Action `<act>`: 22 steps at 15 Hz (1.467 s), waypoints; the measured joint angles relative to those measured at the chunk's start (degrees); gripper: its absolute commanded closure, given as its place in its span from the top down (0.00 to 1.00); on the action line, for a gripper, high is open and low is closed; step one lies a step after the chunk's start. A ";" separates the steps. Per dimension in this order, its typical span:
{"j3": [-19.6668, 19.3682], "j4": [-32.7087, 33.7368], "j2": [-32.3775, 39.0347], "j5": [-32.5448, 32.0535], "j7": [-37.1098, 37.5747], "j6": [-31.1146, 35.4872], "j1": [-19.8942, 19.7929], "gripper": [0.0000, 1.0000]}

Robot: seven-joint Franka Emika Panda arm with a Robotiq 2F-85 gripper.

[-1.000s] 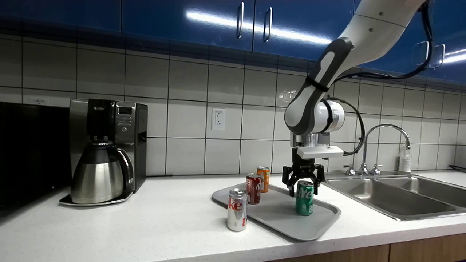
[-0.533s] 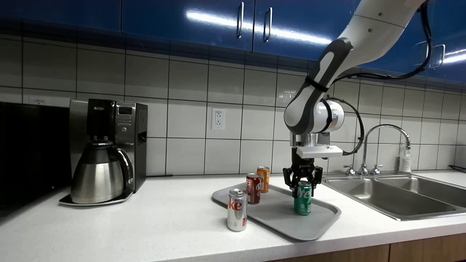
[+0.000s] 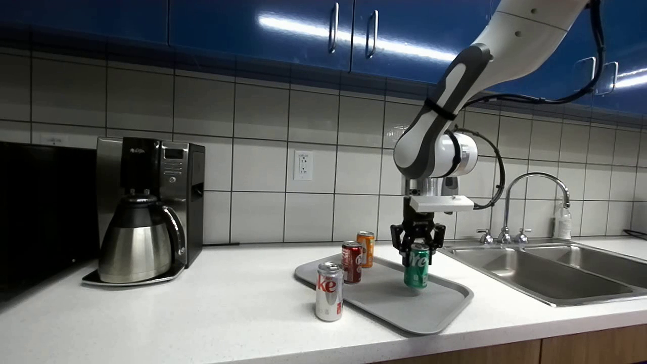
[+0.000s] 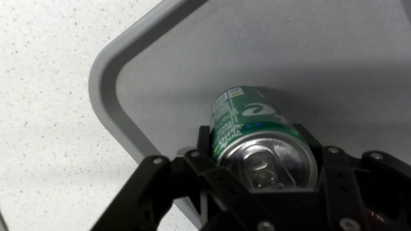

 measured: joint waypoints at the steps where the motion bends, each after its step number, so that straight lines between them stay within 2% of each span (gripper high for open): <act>1: -0.02 0.00 -0.71 0.37 -0.10 -0.10 -0.02 0.38; 9: -1.33 0.00 -4.40 1.48 -3.08 -2.28 -2.21 0.38; 22: -7.85 0.75 -5.24 1.62 -5.46 -4.92 -8.69 0.38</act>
